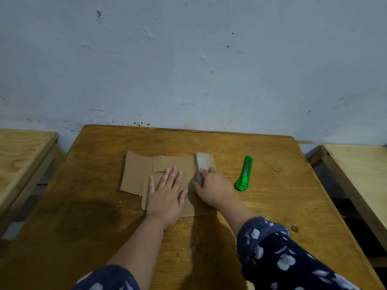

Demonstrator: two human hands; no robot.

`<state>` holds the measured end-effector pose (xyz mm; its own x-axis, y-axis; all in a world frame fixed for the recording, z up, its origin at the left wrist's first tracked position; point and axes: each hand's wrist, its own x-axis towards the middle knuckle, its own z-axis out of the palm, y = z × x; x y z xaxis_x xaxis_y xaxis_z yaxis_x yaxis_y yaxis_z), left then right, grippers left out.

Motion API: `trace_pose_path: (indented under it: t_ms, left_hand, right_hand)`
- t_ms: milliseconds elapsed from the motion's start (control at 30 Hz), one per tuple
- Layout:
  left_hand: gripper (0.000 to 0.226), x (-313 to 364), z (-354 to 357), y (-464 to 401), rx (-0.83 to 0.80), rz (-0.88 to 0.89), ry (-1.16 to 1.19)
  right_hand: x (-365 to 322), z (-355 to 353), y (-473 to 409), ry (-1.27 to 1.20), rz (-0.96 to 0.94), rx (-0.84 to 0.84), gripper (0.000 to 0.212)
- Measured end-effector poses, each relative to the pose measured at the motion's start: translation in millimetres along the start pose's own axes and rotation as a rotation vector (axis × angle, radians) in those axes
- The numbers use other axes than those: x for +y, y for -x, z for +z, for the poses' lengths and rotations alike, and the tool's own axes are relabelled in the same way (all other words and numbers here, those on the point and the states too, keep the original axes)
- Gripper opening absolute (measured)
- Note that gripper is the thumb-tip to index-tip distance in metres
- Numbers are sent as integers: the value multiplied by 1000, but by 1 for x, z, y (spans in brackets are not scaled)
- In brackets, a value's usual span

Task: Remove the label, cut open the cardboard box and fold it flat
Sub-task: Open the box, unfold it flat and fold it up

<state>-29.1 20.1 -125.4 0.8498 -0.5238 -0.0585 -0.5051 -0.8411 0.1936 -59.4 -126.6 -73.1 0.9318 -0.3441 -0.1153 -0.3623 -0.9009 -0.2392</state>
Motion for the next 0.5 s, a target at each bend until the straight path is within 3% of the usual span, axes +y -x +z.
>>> trace_pose_path:
  t_ms: [133, 267, 500]
  left_hand:
    - [76, 1, -1, -1, 3, -7, -5]
    - [77, 2, -1, -1, -1, -11, -11]
    - [71, -2, -3, -2, -25, -5, 11]
  right_hand:
    - [14, 4, 4, -208, 43, 222, 45]
    - [24, 7, 9, -582, 16, 162, 51]
    - [26, 6, 9, -635, -7, 110, 54]
